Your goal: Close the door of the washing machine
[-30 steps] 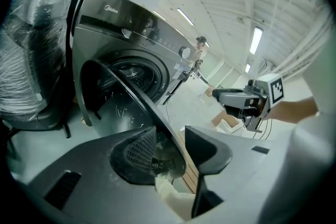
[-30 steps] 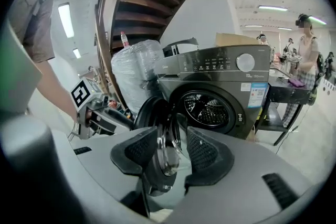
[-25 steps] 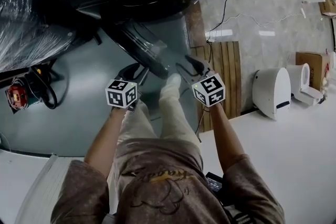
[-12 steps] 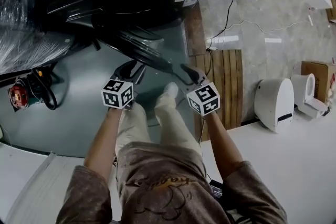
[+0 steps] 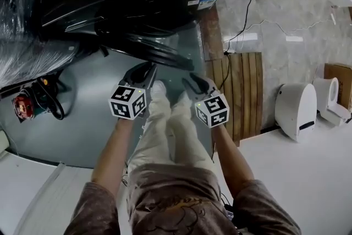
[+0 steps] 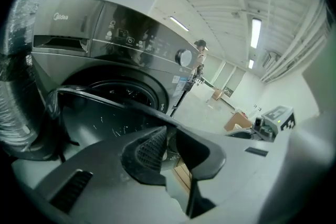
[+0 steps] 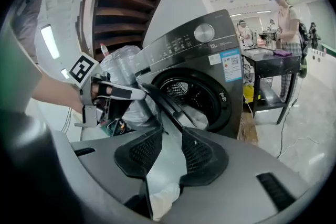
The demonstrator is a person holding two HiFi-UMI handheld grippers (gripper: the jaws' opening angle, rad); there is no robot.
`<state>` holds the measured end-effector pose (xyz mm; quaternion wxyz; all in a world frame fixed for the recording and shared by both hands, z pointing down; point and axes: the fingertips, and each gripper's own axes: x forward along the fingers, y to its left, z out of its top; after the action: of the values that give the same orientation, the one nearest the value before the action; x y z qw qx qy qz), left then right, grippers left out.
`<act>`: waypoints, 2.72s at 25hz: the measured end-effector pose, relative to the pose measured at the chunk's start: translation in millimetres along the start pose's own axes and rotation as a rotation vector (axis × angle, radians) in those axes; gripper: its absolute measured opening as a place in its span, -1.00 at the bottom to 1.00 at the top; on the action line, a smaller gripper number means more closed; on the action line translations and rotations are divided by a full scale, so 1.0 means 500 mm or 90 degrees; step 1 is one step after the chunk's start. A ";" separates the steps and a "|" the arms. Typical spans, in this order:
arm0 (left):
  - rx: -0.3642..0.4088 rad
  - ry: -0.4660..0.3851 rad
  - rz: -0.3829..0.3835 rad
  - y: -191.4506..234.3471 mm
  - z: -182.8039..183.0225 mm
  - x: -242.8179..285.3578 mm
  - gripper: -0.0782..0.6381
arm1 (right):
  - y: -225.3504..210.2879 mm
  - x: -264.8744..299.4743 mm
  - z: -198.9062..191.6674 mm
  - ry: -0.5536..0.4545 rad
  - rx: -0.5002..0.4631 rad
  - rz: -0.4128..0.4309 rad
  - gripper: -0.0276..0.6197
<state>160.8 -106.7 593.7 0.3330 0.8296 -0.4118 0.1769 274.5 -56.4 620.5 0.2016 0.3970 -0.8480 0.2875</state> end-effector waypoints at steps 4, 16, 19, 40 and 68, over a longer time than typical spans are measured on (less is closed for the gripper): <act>0.011 -0.018 -0.028 0.008 0.027 0.019 -0.69 | -0.024 0.051 -0.007 -0.011 0.018 -0.011 -0.63; 0.012 0.000 -0.044 0.059 0.045 0.072 -0.75 | -0.131 0.123 0.023 -0.055 0.061 -0.104 -0.84; -0.005 -0.006 -0.052 0.071 0.052 0.081 -0.75 | -0.150 0.139 0.037 -0.059 0.064 -0.111 -0.86; -0.028 -0.039 -0.060 0.114 0.149 0.148 -0.75 | -0.276 0.221 0.166 -0.078 0.055 -0.127 -0.86; -0.080 -0.080 -0.109 0.109 0.193 0.151 -0.78 | -0.270 0.231 0.228 -0.085 0.069 -0.105 -0.91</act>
<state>164.3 -240.4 589.8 0.3718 0.8485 -0.3699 0.0697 298.4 -264.6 644.8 0.1460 0.4943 -0.8070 0.2882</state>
